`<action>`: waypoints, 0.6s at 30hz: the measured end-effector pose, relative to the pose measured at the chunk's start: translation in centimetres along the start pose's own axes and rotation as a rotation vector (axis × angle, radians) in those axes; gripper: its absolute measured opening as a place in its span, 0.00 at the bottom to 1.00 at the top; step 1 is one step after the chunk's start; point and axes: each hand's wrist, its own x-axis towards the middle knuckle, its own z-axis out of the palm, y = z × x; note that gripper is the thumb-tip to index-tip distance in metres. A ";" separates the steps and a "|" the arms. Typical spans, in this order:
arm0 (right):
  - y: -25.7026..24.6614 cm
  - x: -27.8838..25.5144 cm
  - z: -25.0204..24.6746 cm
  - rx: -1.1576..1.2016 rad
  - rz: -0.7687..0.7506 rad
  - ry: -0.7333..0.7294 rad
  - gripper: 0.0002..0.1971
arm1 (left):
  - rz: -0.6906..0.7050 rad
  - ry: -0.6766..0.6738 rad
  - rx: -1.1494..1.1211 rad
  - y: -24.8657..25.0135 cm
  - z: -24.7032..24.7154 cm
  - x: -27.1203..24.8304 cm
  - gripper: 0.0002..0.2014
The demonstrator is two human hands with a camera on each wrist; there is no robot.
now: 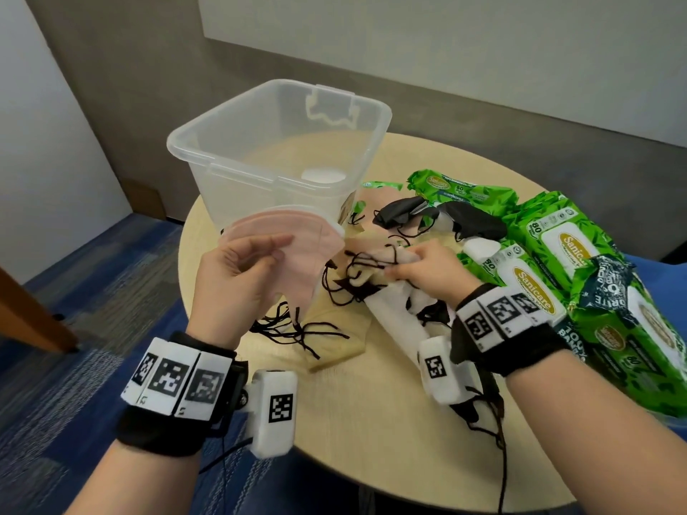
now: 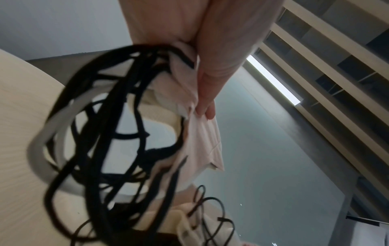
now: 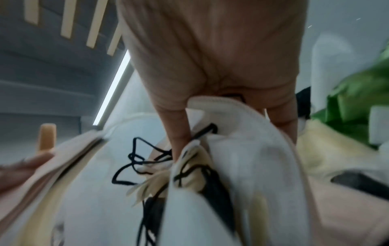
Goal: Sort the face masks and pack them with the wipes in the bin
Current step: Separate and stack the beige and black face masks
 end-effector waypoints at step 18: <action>0.9 -3.7 -7.9 0.625 -0.326 0.140 0.14 | 0.076 -0.099 0.081 1.2 4.0 -0.1 0.17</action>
